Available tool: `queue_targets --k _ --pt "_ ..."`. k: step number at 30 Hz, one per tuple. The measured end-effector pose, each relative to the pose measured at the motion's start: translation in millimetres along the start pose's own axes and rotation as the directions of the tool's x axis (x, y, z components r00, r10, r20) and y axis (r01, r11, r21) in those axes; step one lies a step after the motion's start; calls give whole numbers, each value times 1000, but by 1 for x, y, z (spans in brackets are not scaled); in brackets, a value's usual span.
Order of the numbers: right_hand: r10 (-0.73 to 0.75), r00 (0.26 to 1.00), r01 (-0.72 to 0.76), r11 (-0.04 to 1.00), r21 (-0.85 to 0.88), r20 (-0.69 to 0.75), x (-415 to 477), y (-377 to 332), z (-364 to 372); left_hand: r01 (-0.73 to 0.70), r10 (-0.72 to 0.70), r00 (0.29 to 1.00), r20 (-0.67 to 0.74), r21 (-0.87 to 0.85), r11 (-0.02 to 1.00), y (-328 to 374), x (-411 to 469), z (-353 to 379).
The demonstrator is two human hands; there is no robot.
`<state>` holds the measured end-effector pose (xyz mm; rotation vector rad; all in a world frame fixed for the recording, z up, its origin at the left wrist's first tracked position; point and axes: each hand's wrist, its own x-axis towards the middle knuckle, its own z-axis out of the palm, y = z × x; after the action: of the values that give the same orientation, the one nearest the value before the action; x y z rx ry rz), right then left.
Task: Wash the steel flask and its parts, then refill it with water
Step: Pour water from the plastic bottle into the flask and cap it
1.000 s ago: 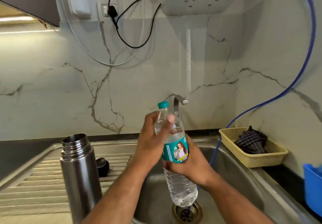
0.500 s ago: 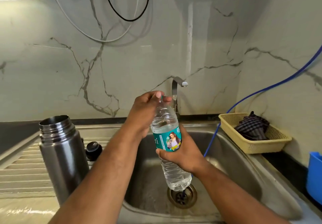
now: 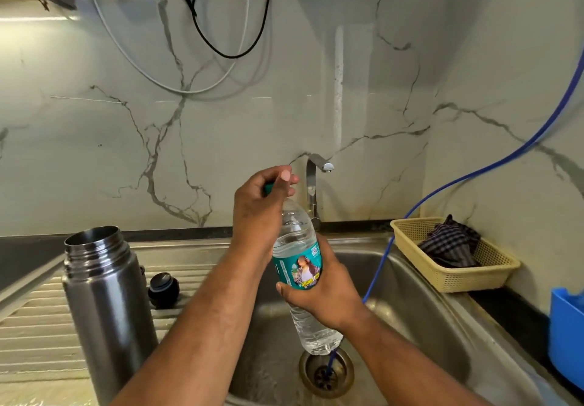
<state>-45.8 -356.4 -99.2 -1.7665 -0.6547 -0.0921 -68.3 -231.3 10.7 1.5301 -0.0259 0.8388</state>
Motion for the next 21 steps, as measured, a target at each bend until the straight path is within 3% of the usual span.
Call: queue_targets --k 3,6,11,14,17,19,21 --pt "-18 1000 18 1000 15 -10 -2 -4 1 -84 73 981 -177 -59 995 13 5 3" --pt "-24 1000 25 999 28 -12 -5 -8 0 -182 171 960 -221 -28 983 33 7 1" --pt "-34 999 35 998 42 -29 -11 -13 1 -308 310 949 -51 40 951 78 -18 -23" --pt "-39 999 40 998 42 -33 -16 -17 3 -448 445 889 109 6 894 99 -45 -57" --pt "-41 998 42 999 21 -39 -21 -20 4 -588 586 808 57 11 809 114 -67 -110" --pt "-47 997 48 999 10 -57 -23 -23 7 -585 589 807 -36 81 807 113 -72 -162" --pt "-53 996 54 999 7 -73 -23 -23 8 -437 458 887 -64 205 875 100 -76 -216"
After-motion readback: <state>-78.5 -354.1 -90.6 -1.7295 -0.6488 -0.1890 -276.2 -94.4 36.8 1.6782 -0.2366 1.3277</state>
